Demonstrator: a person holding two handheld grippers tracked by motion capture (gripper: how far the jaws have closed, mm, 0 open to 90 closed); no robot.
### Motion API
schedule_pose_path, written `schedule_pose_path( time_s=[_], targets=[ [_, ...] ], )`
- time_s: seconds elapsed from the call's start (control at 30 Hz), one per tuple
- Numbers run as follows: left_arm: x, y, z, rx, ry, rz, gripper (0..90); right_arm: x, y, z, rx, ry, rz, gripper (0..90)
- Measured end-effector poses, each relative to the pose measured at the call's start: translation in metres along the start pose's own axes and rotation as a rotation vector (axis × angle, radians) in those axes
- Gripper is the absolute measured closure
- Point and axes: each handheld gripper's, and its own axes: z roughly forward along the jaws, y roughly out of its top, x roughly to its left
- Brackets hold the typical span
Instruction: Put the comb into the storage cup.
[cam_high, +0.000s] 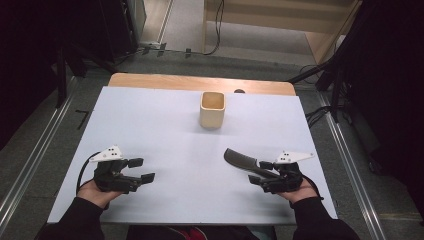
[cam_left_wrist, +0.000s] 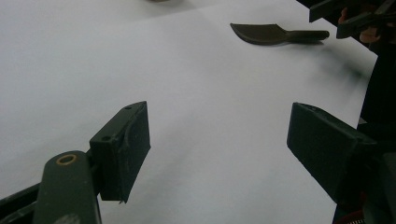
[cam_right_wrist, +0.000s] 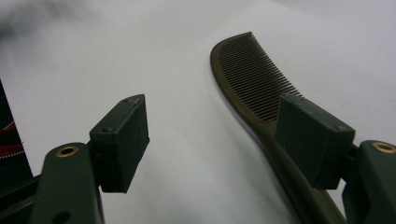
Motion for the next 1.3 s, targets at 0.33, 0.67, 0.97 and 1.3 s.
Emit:
schedule_pose_path(
  time_s=[0.33,0.67,0.97,1.3],
  targets=[
    [0.0002,-0.0002,0.0002,0.012,0.005,-0.002,21.9,0.0017,0.0007,0.0017,0.044,-0.07,-0.063,23.9],
    [0.0003,-0.0002,-0.0002,0.014,0.002,-0.003,21.9,0.0041,0.0013,0.0019,0.053,-0.089,-0.105,23.8],
    [0.0,-0.0002,0.0001,0.016,-0.001,-0.005,21.9,0.0039,0.0014,0.0006,0.047,-0.093,-0.105,23.9],
    [-0.0001,-0.0003,0.0005,0.019,-0.003,-0.009,21.9,0.0037,0.0013,0.001,0.05,-0.082,-0.105,23.9]
  ],
)
